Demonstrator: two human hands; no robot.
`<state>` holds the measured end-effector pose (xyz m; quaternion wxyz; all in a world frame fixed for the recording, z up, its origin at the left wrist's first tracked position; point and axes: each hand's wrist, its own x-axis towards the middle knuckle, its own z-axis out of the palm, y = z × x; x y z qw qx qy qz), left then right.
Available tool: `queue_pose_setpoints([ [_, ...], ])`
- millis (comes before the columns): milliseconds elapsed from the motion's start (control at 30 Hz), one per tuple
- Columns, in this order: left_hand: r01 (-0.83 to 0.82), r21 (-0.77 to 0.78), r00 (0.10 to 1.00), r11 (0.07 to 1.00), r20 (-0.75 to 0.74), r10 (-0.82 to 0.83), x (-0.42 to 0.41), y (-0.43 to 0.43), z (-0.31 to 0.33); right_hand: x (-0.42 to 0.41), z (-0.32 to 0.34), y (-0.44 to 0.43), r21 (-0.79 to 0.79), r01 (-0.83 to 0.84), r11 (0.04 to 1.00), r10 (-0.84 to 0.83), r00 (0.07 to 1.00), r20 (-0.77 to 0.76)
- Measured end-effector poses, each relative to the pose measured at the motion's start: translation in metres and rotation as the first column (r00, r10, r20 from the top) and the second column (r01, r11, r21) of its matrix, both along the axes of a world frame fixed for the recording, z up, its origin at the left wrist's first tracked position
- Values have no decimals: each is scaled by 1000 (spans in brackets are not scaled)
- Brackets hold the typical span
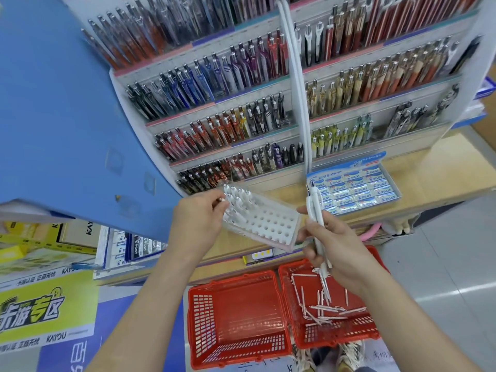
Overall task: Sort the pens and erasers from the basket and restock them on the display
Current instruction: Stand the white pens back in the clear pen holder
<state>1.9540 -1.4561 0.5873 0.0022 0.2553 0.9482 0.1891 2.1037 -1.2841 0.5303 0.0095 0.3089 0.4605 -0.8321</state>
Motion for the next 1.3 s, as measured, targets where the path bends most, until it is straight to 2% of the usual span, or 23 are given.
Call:
queue_pose_setpoints([
  [133,23,-46,999,999,-29,-25,-3,2,-16,2,-1,1,0,-7,1000,7,1000,-3],
  [333,41,-128,999,991,30,-37,-5,5,-29,-1,-2,5,-112,5,994,1,999,52],
  [433,63,-155,998,986,39,-57,-7,6,-33,1,1,6,-103,-57,993,60,998,27],
  [533,53,-183,997,982,58,-43,-9,9,-38,2,2,5,-36,-115,993,115,993,7],
  [700,-7,-245,999,970,31,15,-8,16,-41,0,3,4,-98,-108,989,110,994,17],
  [833,-28,-232,996,972,80,47,-7,17,-32,3,8,4,-120,-164,979,164,986,-15],
  [900,-67,-192,995,979,57,79,-2,16,-21,4,11,5,-117,-194,974,191,981,-38],
  [967,-83,-46,994,995,73,86,9,19,-6,4,14,6,-93,-233,968,227,972,-68],
  [1033,-78,173,965,982,262,31,21,28,9,4,18,5,-48,-285,957,279,955,-99],
  [1100,-151,333,833,931,550,-61,32,38,20,2,23,3,4,-336,942,334,935,-122],
  [1167,-243,426,716,871,685,-135,38,42,25,0,26,-1,39,-363,931,365,921,-139],
  [1300,-344,503,729,793,675,-112,35,33,30,1,22,1,71,-321,944,328,935,-133],
])
